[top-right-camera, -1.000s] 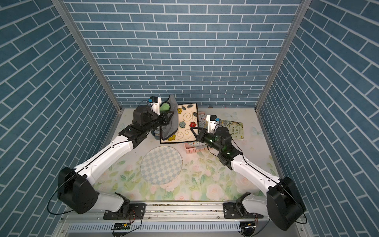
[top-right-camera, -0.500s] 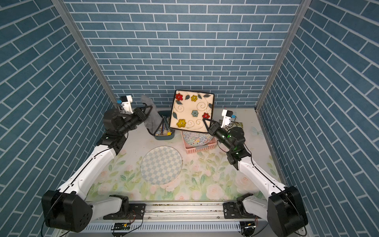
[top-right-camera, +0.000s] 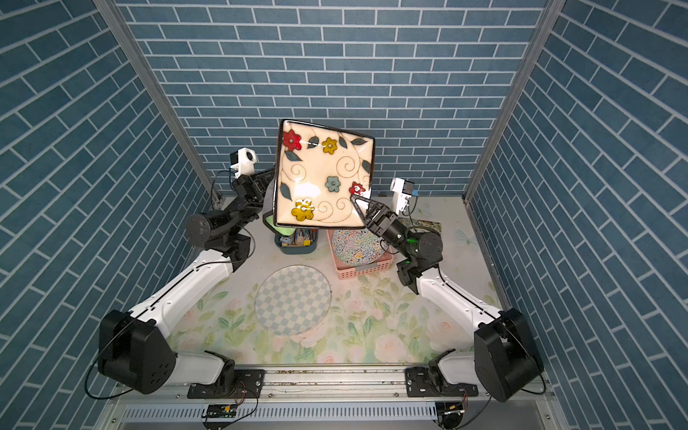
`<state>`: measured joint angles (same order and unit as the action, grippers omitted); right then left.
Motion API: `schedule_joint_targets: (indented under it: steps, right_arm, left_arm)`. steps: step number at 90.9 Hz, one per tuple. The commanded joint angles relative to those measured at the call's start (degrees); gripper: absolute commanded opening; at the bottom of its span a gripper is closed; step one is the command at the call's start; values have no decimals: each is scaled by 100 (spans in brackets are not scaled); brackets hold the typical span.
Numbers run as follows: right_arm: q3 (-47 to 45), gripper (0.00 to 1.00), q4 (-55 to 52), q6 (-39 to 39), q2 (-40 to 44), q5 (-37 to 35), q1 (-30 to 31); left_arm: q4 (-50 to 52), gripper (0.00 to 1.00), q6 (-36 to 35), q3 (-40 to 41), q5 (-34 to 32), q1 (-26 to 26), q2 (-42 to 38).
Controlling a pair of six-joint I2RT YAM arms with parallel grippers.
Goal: Wipe the wet plate dry
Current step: Wipe the plate with towel.
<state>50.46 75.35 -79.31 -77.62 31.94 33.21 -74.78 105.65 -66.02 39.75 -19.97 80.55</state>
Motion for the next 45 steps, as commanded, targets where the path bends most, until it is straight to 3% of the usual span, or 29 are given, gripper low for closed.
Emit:
schedule_joint_targets:
  steps: [1, 15, 29, 45]
  right_arm:
    - [475, 0, 1019, -94, -196, 226, 332]
    - [970, 0, 985, -111, -711, 340, 633]
    - [2235, 0, 628, 33, -1149, 408, 293]
    - [1964, 0, 299, 172, -679, 158, -403]
  left_arm:
    - [-951, 0, 544, -292, -179, -169, 71]
    - [-1324, 0, 541, -481, -376, -683, 259]
    - [-1222, 0, 53, -53, -492, -1446, 393]
    - [-2002, 0, 617, 98, -714, -1037, 378]
